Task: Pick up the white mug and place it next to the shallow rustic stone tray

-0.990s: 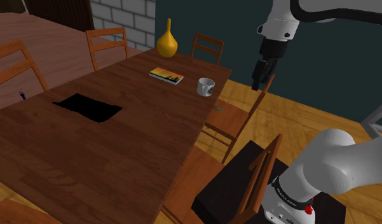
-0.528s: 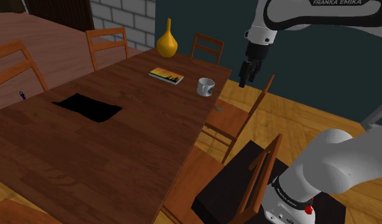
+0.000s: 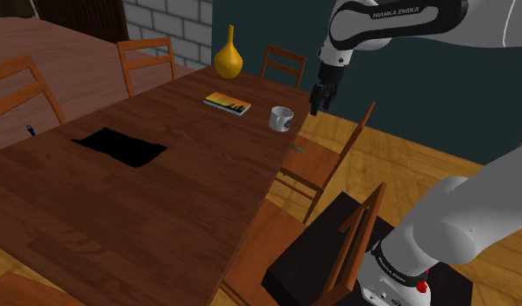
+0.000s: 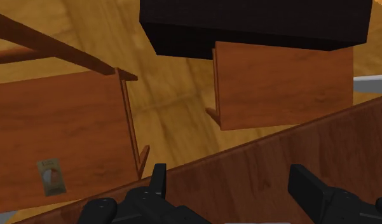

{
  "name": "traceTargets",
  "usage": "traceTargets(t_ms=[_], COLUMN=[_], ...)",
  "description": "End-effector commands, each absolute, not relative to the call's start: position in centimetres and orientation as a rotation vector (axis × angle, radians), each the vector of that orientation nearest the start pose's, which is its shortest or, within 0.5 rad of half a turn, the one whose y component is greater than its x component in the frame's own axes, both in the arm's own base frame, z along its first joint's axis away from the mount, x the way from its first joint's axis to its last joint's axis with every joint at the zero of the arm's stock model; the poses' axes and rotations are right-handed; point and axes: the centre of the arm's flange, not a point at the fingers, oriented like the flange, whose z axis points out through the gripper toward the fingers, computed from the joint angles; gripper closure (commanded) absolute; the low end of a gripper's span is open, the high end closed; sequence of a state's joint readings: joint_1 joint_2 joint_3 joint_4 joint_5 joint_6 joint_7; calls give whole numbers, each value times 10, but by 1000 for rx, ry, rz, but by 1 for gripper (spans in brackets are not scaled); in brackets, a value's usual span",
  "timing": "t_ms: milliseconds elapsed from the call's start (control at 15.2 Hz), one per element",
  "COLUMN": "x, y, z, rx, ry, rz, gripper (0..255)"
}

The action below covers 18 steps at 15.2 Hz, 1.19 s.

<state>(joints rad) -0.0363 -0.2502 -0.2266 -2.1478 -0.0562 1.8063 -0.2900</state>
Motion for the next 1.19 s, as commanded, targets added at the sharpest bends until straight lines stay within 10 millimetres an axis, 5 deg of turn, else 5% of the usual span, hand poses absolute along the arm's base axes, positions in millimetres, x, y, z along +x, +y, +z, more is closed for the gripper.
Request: traceTargets(t_ms=[0, 1122], x=[472, 640], y=[-147, -262], z=[486, 398], rx=[-3109, -3098], ry=[-84, -95], rz=[138, 87], gripper=[0, 0])
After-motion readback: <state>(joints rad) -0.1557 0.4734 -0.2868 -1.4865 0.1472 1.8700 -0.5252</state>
